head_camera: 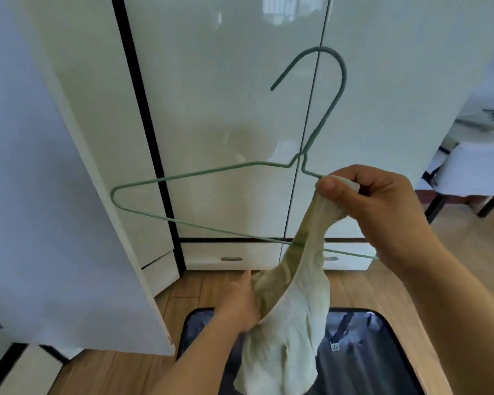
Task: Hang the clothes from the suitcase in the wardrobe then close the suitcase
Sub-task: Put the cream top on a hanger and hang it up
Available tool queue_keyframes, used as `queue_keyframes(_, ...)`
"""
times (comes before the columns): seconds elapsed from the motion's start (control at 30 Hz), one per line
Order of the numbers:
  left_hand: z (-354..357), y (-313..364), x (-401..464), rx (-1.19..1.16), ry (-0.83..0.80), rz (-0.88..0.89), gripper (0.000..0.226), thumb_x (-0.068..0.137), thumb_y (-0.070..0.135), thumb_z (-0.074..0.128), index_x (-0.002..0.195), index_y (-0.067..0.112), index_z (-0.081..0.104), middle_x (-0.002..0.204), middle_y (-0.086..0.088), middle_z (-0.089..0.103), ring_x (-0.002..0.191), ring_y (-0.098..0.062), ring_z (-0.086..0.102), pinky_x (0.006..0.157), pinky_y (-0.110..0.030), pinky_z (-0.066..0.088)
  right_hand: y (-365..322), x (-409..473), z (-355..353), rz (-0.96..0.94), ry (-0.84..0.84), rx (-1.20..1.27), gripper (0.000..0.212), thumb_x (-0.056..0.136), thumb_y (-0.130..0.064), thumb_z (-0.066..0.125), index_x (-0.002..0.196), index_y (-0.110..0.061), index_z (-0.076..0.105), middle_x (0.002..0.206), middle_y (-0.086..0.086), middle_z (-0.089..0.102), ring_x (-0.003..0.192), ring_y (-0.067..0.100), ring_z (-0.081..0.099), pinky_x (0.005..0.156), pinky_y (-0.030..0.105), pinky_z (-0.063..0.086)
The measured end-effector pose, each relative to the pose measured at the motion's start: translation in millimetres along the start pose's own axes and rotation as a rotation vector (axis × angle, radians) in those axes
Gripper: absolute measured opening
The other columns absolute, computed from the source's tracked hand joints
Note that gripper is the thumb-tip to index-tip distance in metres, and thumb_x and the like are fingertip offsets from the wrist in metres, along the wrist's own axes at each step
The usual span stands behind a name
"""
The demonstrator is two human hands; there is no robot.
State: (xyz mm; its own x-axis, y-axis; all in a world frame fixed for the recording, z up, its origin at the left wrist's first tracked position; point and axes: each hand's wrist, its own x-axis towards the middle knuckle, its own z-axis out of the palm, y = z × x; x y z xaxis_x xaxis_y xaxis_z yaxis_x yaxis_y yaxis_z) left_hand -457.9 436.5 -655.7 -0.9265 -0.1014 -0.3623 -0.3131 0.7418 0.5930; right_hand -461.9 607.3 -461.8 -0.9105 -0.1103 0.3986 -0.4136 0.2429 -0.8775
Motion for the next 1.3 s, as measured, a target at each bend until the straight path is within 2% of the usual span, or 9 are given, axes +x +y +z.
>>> queue_keyframes(0.1,-67.5,33.5,-29.1,-0.5,0.154,-0.31,0.021,0.094,0.005,0.05,0.095,-0.015,0.058,0.09,-0.024,0.058,0.086,-0.017,0.059,0.084,-0.016,0.044,-76.6,35.1,-33.8,0.006,0.037,-0.001,0.026,0.069,-0.041,0.068,0.072,-0.016,0.073,0.071,0.007,0.069,0.068,0.022,0.064,0.07,0.038,0.053)
queue_keyframes(0.27,-211.7,125.9,-132.3,-1.161,-0.003,-0.263,0.014,0.081,-0.004,0.052,0.067,-0.002,0.055,0.055,-0.013,0.052,0.05,-0.025,0.052,0.053,-0.031,0.051,-195.1,75.9,-86.0,-0.006,-0.059,-0.127,0.034,0.065,-0.048,0.065,0.067,-0.015,0.072,0.067,0.001,0.069,0.06,0.011,0.06,0.058,0.017,0.047)
queue_keyframes(0.43,-332.3,193.4,-215.8,-1.31,0.065,-0.135,0.025,0.084,0.009,0.047,0.059,0.013,0.043,0.047,-0.003,0.04,0.036,-0.015,0.037,0.042,-0.019,0.032,-284.6,96.6,-137.0,-0.022,-0.096,-0.191,0.027,0.067,-0.047,0.067,0.063,-0.021,0.072,0.067,0.006,0.069,0.065,0.018,0.062,0.065,0.026,0.046)
queue_keyframes(0.5,-371.4,206.9,-243.8,-1.386,0.096,-0.073,0.025,0.085,0.01,0.05,0.061,0.012,0.046,0.045,0.0,0.038,0.036,-0.012,0.036,0.041,-0.019,0.032,-313.0,106.3,-154.9,-0.069,-0.083,-0.218,0.02,0.074,-0.04,0.069,0.063,-0.024,0.072,0.066,0.004,0.069,0.066,0.017,0.062,0.062,0.019,0.044)
queue_keyframes(0.73,-441.3,236.8,-317.7,-1.21,0.204,0.144,0.009,0.086,0.016,0.064,0.08,0.01,0.063,0.061,0.001,0.06,0.052,-0.011,0.053,0.052,-0.024,0.043,-378.3,110.5,-149.5,-0.246,0.047,-0.497,0.02,0.082,-0.04,0.067,0.065,-0.029,0.07,0.066,-0.007,0.068,0.07,0.009,0.061,0.06,0.02,0.041)
queue_keyframes(0.83,-456.6,238.9,-343.2,-1.121,0.215,0.208,0.011,0.089,0.011,0.062,0.078,0.009,0.061,0.064,-0.003,0.067,0.051,-0.01,0.063,0.044,-0.018,0.047,-396.7,99.6,-130.3,-0.291,0.122,-0.476,0.021,0.082,-0.042,0.067,0.072,-0.024,0.073,0.071,-0.002,0.07,0.075,0.017,0.062,0.067,0.028,0.045)
queue_keyframes(0.97,-493.9,216.8,-376.4,-0.875,0.363,0.263,0.015,0.095,0.011,0.054,0.079,0.011,0.057,0.061,0.0,0.068,0.036,-0.005,0.05,0.039,-0.013,0.04,-428.8,84.3,-116.0,-0.292,0.112,-0.395,0.02,0.082,-0.038,0.068,0.074,-0.02,0.073,0.075,0.004,0.071,0.076,0.018,0.063,0.066,0.02,0.042)
queue_keyframes(1.17,-531.5,178.3,-403.9,-0.484,0.542,0.215,0.009,0.096,0.012,0.047,0.091,0.011,0.054,0.078,-0.006,0.074,0.033,-0.011,0.048,0.047,-0.022,0.037,-453.0,65.5,-89.6,-0.25,0.228,-0.238,0.02,0.083,-0.035,0.068,0.074,-0.018,0.073,0.082,0.013,0.07,0.081,0.024,0.061,0.071,0.029,0.041)
queue_keyframes(1.3,-552.0,167.1,-416.6,-0.627,0.528,0.174,0.018,0.093,0.004,0.041,0.091,0.006,0.059,0.081,-0.011,0.071,0.034,-0.011,0.054,0.038,-0.017,0.041,-476.9,58.6,-66.7,-0.305,0.184,-0.308,0.019,0.085,-0.033,0.067,0.074,-0.018,0.072,0.069,-0.007,0.068,0.073,0.009,0.059,0.062,0.013,0.04)
